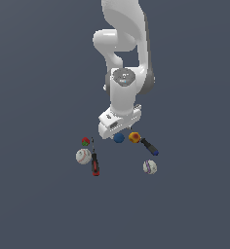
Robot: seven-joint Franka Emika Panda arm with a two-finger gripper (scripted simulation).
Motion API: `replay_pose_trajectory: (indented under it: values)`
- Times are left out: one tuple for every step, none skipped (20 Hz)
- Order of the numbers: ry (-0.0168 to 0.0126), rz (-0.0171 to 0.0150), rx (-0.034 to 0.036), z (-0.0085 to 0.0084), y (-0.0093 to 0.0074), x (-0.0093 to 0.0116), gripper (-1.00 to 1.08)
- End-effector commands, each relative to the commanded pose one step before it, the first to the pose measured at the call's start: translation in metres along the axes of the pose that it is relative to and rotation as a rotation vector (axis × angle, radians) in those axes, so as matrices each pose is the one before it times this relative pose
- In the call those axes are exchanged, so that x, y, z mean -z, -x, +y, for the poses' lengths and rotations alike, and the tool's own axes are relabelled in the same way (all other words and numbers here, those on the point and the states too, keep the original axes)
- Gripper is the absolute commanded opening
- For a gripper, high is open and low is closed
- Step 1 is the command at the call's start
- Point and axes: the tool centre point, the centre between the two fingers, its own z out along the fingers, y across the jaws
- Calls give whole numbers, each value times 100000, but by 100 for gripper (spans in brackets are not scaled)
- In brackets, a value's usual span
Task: Pick up a designated object from a clutter of objects.
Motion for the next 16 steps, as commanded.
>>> replay_pose_trajectory:
  values:
    - [-35,54,4496,-340,693,-1382,100]
    - [-41,-16,1411,-132,234,-442,100]
    - [-40,-12,1276,-126,213,-396,100]
    - [-38,-9,1142,-118,192,-351,100]
    - [-35,-6,1010,-109,169,-307,100]
    - [-32,-4,876,-97,147,-264,100]
    - [-28,-3,740,-84,125,-222,100]
    - [-23,-1,605,-71,102,-180,100]
    - [-18,-1,473,-57,79,-140,100]
    - [-13,0,338,-41,56,-99,100]
    - [-8,0,195,-22,36,-59,100]
    - [-3,0,69,-9,11,-20,100]
    - [-45,-74,-434,31,-45,90,100]
    - [0,0,0,0,2,-27,100]
    - [0,0,0,0,6,-82,100]
    - [0,0,0,0,9,-136,100]
